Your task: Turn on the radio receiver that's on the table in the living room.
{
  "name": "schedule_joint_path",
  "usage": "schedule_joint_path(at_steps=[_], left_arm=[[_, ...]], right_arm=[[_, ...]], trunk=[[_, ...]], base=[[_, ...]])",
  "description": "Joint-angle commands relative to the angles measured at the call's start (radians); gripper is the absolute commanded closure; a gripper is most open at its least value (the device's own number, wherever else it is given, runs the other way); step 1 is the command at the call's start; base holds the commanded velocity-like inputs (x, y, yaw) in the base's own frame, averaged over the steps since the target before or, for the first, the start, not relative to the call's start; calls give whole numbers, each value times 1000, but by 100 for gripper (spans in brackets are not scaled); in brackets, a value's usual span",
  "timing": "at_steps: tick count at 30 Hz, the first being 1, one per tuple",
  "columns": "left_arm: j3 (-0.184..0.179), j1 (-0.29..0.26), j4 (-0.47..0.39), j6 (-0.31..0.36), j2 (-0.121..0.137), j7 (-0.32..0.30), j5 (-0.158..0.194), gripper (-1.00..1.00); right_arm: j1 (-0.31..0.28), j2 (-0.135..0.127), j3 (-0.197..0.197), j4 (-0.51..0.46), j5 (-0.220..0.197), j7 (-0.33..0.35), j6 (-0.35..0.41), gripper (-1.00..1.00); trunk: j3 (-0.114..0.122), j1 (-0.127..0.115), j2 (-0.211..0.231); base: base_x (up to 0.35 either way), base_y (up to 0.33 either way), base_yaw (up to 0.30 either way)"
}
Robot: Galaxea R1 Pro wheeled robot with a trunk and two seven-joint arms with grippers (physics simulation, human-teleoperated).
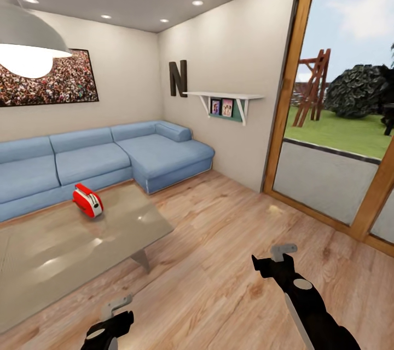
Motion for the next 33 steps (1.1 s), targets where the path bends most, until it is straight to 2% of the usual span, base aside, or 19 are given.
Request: schedule_joint_path(at_steps=[1, 4, 9, 33], left_arm=[[0, 0, 0, 0, 0, 0, 0, -100], [0, 0, 0, 0, 0, 5, 0, -100], [-1, 1, 0, 1, -1, 53, 4, -100], [-1, 1, 2, -1, -2, 58, 5, -100]], right_arm=[[0, 0, 0, 0, 0, 0, 0, -100], [0, 0, 0, 0, 0, 0, 0, -100], [0, 0, 0, 0, 0, 0, 0, -100], [0, 0, 0, 0, 0, 0, 0, -100]], trunk=[[3, -4, 7], [13, -15, 28], [28, -35, 63], [104, -127, 231]], base=[[307, -160, 0], [308, -162, 0], [272, -199, 0], [261, -208, 0]])
